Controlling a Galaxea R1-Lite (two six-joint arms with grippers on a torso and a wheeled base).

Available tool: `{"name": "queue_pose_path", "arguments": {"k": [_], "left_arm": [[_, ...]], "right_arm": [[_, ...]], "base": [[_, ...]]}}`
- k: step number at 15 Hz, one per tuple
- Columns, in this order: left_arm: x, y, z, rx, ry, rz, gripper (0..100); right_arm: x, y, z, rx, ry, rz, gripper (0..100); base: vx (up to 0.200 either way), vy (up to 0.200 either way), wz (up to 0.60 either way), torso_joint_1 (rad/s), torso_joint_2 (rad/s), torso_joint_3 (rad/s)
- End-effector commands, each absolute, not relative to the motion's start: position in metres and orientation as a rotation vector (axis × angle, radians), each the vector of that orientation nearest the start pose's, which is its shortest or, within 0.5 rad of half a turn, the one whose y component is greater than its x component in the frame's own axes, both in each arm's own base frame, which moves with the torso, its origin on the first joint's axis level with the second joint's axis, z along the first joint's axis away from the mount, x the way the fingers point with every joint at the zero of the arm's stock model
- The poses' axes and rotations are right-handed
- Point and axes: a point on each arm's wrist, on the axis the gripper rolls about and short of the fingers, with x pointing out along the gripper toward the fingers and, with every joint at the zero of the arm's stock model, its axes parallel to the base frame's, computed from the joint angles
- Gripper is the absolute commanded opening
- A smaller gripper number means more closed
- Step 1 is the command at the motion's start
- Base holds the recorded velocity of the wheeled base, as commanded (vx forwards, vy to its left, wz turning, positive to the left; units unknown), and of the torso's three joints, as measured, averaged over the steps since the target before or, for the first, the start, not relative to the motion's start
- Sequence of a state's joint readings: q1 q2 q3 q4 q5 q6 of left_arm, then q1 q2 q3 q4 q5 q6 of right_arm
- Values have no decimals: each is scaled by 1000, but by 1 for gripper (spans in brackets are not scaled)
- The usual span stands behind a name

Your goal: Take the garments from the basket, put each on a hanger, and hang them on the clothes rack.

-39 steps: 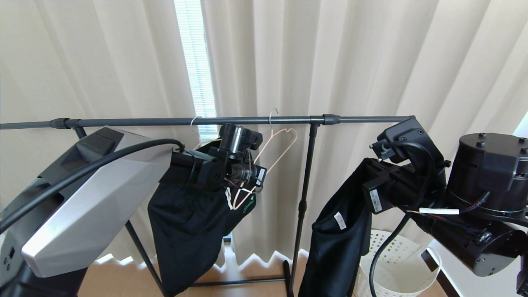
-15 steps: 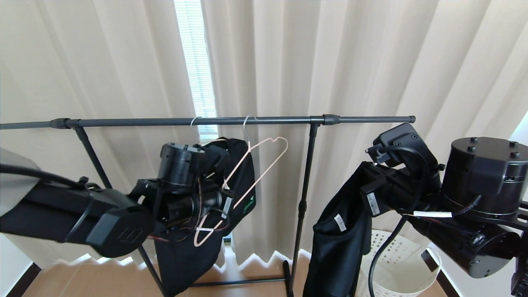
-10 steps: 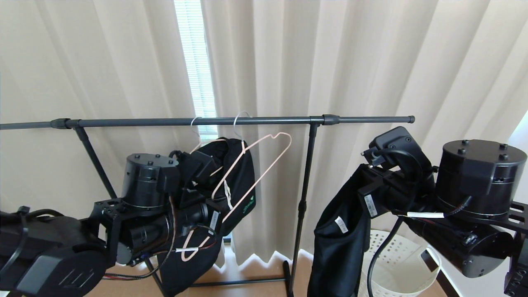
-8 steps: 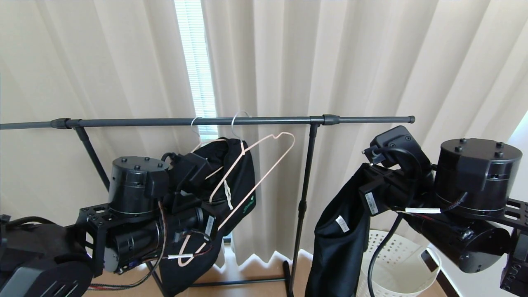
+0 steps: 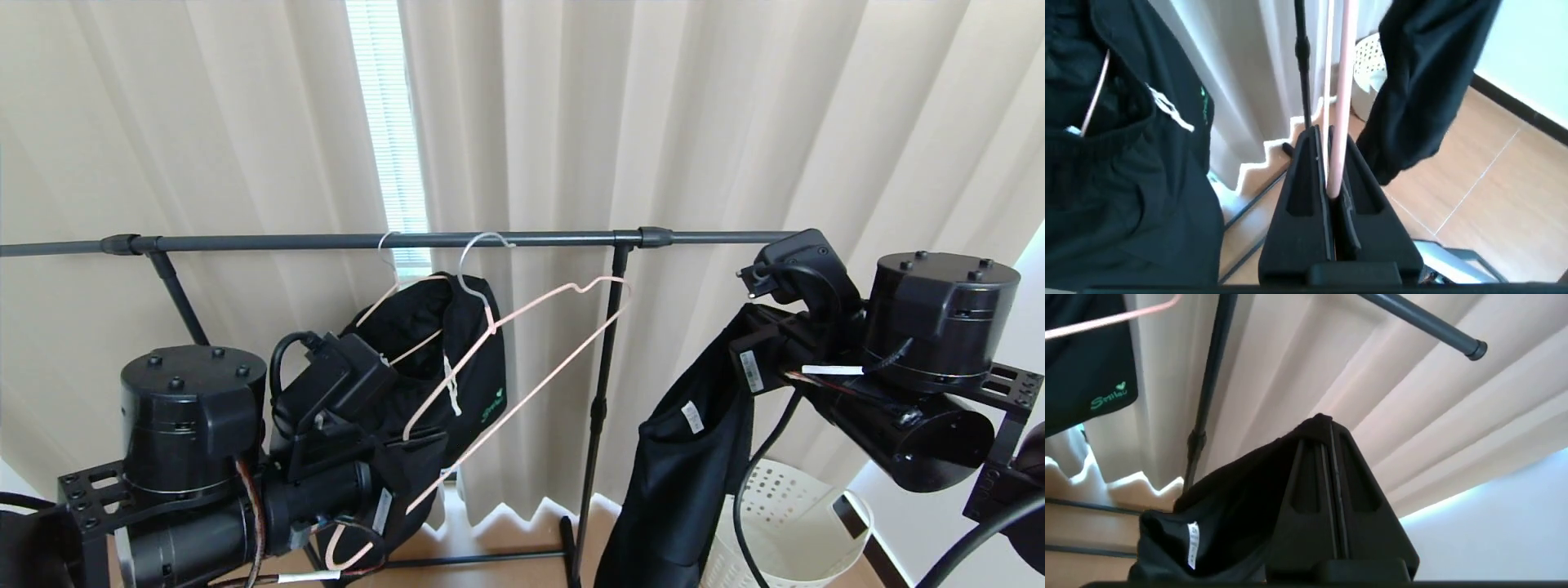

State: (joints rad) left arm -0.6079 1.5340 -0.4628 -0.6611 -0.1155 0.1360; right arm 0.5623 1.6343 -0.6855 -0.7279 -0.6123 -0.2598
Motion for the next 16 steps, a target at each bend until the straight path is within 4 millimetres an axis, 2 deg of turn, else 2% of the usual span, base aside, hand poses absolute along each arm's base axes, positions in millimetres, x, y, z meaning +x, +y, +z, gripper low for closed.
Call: {"name": "queue_pose_path", "arguments": {"k": [1, 8, 13, 16], "left_arm": [[180, -135, 138, 234, 367, -784, 0], [163, -145, 129, 249, 402, -897, 0], [158, -149, 124, 244, 424, -957, 0], [157, -152, 126, 231, 424, -965, 0]], "right_arm": [[254, 138, 170, -385, 197, -47, 0], [257, 140, 172, -373, 179, -54, 0], [263, 138, 170, -360, 163, -92, 0], [259, 144, 168, -365, 163, -81, 0]], "base": [[0, 0, 0, 0, 0, 0], [0, 0, 0, 0, 0, 0], [0, 0, 0, 0, 0, 0], [0, 0, 0, 0, 0, 0]]}}
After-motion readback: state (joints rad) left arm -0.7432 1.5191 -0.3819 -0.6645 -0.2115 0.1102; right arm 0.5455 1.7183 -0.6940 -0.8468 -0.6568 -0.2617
